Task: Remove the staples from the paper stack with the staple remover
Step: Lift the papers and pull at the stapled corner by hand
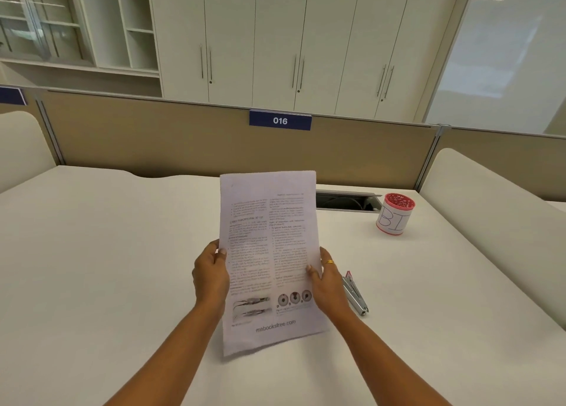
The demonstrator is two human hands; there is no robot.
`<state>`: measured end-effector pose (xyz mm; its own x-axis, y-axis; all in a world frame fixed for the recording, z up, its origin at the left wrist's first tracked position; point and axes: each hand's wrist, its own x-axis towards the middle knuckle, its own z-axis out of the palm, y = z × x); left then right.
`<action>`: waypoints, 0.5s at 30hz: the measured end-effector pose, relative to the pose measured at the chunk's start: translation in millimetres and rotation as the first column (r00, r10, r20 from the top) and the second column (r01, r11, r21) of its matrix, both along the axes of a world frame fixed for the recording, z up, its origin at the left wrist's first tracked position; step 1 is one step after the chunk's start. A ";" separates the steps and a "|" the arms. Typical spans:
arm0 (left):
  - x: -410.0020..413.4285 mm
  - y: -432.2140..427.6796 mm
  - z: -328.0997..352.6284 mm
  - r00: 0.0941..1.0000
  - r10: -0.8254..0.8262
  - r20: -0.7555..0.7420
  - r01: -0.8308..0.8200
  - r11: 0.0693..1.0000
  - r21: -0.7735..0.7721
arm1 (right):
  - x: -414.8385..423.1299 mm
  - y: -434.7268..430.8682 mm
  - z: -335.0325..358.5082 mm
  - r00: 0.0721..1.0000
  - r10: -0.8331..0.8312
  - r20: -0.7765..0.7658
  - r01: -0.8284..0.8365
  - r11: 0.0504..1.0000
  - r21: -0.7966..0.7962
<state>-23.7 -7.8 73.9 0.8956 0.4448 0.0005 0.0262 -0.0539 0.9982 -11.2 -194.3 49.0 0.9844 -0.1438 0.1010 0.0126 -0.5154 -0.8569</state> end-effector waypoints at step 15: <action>4.3 2.7 -15.4 0.921 -0.333 -0.200 0.348 0.936 0.044 | -6.6 -7.8 -23.6 0.983 -0.123 -0.139 0.136 0.987 0.083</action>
